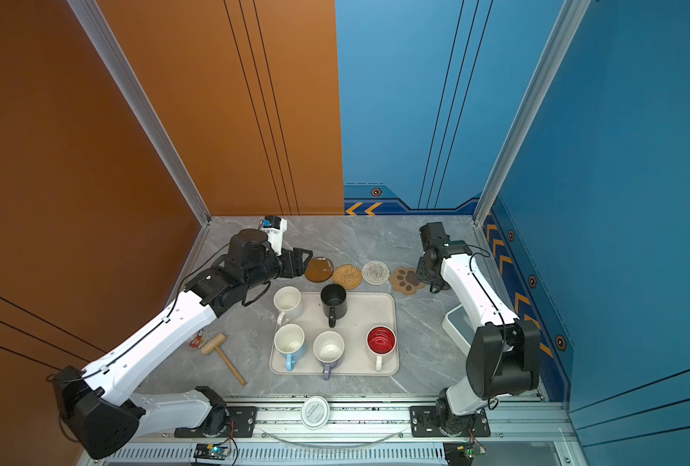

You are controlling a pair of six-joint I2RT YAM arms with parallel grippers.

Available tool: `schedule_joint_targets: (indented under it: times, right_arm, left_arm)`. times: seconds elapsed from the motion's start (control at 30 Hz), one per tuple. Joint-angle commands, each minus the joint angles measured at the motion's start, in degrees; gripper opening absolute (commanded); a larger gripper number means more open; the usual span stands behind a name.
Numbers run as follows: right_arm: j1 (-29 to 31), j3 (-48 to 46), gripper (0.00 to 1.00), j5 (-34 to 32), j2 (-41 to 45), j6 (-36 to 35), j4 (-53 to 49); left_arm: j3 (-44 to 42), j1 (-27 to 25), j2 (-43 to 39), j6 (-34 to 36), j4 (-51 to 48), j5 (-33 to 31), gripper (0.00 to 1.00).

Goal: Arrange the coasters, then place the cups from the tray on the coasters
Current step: 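Lift the speckled mug and carry it toward the plain brown wooden coaster, then lower the held speckled mug onto the plain brown wooden coaster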

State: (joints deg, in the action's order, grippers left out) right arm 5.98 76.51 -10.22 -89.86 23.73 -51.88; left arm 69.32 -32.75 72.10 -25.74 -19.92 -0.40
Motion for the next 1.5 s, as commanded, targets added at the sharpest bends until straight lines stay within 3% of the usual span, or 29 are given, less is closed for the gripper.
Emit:
schedule_joint_targets:
  times: [0.0,0.6,1.47]
  right_arm:
    - [-2.2,3.5,0.0,0.1,-1.9,-2.9,2.5]
    - [-9.3,3.8,0.0,5.4,-10.8,-4.7,9.9]
    - [-9.8,3.1,0.0,4.5,-13.0,-5.4,11.4]
  left_arm:
    - [-0.4,-0.6,-1.3,-0.1,0.4,-1.9,0.73]
    - [-0.1,-1.3,-1.0,-1.0,-0.5,-3.6,0.73]
    - [-0.2,-2.1,-1.5,-0.9,-1.6,-5.7,0.73]
